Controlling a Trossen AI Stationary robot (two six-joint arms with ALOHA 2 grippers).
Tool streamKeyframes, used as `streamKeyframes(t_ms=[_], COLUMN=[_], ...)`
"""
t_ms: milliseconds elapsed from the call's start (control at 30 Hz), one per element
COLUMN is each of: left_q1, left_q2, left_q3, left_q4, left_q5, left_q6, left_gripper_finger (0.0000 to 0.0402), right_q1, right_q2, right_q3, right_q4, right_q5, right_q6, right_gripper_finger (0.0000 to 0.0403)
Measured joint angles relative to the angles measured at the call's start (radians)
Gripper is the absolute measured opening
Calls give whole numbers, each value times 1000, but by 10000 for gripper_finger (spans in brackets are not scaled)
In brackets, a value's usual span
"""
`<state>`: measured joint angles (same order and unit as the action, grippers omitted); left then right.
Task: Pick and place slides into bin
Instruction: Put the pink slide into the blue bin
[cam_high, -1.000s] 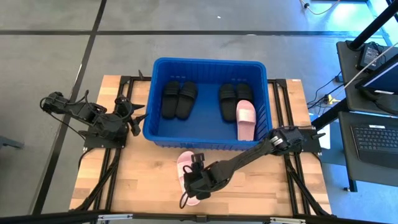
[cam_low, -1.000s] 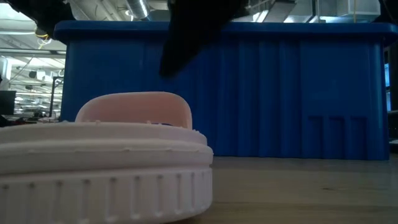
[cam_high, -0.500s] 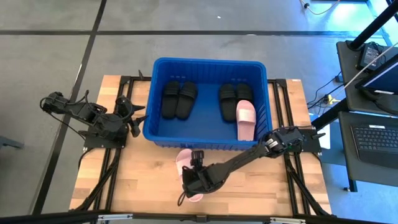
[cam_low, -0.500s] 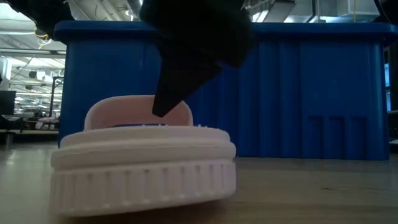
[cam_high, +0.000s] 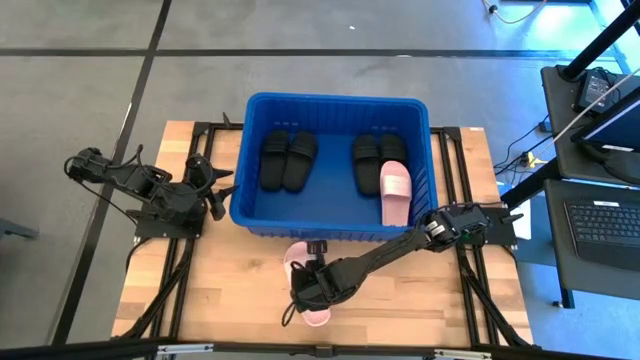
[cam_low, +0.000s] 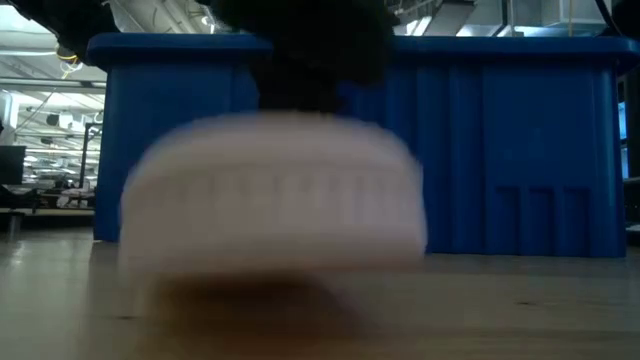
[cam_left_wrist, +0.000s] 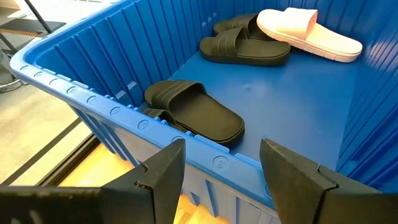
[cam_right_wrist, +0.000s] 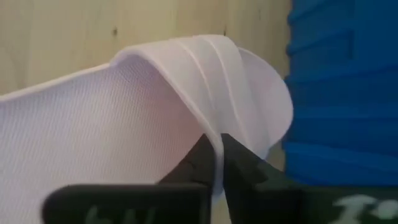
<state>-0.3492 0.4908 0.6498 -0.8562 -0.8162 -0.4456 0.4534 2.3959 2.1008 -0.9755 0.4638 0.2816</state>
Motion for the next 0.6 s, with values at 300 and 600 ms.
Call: streamKeyframes(t_ms=[300, 600], left_q1=[0, 0], left_q2=[0, 0], left_q3=[0, 0], left_q4=[0, 0], left_q5=[0, 0], left_q6=[1, 3], left_gripper_finger=[202, 202], right_q1=[-22, -52], right_q2=[0, -159], right_q3=[216, 254], right_q4=[-159, -132], right_q5=[-285, -411], right_q6=[-19, 27], right_gripper_finger=[14, 14])
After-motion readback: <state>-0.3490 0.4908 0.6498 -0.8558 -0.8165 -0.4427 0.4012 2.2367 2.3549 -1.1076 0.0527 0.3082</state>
